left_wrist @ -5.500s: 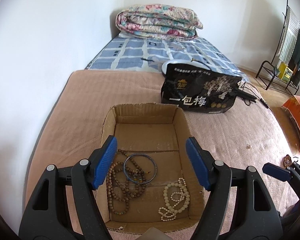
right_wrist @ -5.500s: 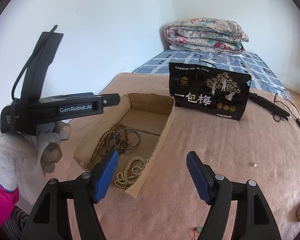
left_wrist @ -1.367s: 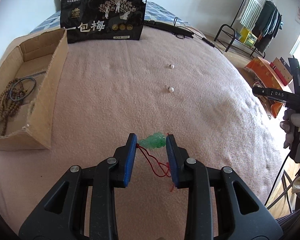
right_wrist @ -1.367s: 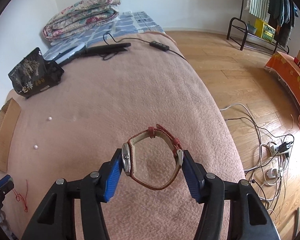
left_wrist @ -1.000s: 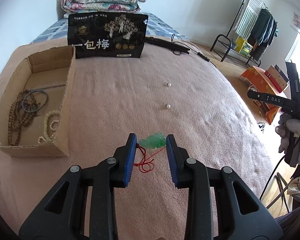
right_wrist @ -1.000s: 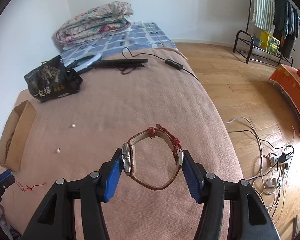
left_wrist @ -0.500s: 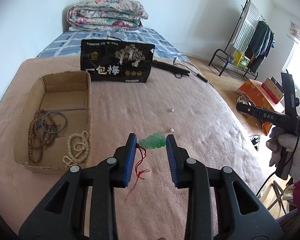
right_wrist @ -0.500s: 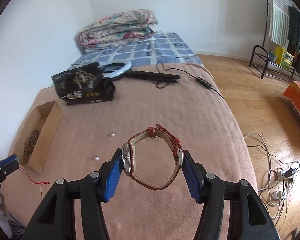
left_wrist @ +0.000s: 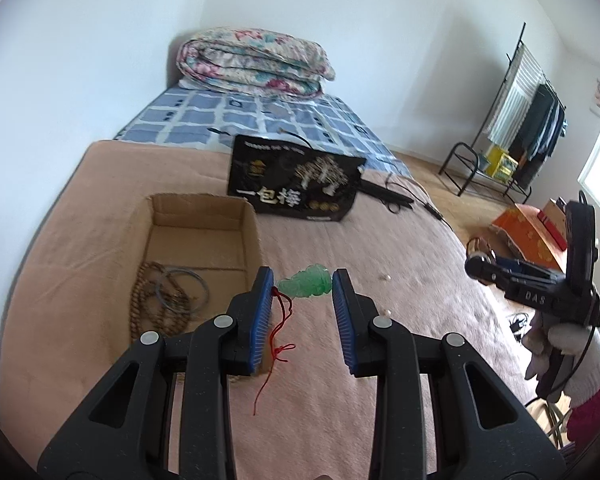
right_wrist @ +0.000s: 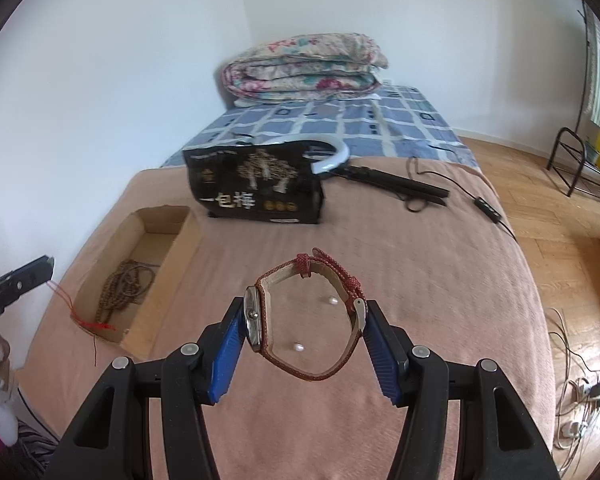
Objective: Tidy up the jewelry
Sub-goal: 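Lift and carry the jade pendant and gold watch over the cardboard box, then lower into the box and open both grippers releasing pendant and watch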
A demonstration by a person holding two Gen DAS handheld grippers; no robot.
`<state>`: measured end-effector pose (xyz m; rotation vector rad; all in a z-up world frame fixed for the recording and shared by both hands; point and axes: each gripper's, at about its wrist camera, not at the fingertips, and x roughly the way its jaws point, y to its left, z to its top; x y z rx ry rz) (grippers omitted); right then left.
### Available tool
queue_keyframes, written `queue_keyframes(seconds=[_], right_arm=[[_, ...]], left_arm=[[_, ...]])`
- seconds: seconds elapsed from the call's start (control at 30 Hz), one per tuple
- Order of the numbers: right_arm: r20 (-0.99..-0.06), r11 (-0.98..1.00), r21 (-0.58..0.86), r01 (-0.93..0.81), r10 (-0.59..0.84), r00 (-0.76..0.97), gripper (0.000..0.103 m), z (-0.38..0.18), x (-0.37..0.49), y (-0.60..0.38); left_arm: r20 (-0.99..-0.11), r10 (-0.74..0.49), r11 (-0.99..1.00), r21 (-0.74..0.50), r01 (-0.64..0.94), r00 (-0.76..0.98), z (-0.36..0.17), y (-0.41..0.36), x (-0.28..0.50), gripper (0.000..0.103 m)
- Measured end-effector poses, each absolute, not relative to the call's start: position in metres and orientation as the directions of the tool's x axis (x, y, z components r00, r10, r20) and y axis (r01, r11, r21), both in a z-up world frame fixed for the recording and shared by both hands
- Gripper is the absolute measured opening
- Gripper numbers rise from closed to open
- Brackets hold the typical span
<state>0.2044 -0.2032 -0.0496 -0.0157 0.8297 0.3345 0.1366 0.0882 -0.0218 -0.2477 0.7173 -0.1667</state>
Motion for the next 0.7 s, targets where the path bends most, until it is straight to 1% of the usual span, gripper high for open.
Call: queue_keyframes(seconds=[0.2, 0.4, 0.7], right_arm=[[-0.722, 0.921, 0.125, -0.368, 0.339, 0.603, 0.060, -0.050, 0.210, -0.161], [-0.716, 0.893, 0.131, -0.431, 0.386, 0.582, 0.060, -0.052, 0.216, -0.122], [-0.708, 0.858, 0.166, -0.487, 0.447, 0.547, 0.060, -0.057, 0.235, -0.072]], left_arm=[[-0.622, -0.185, 0.960, -0.281, 0.003, 0.761, -0.018, 0.128, 0.142, 0.030], [-0.641, -0.159, 0.951, -0.304, -0.058, 0.751, -0.029, 0.158, 0.148, 0.030], [-0.682, -0.153, 0.947, -0.308, -0.091, 0.715, -0.052, 0.172, 0.153, 0.030]])
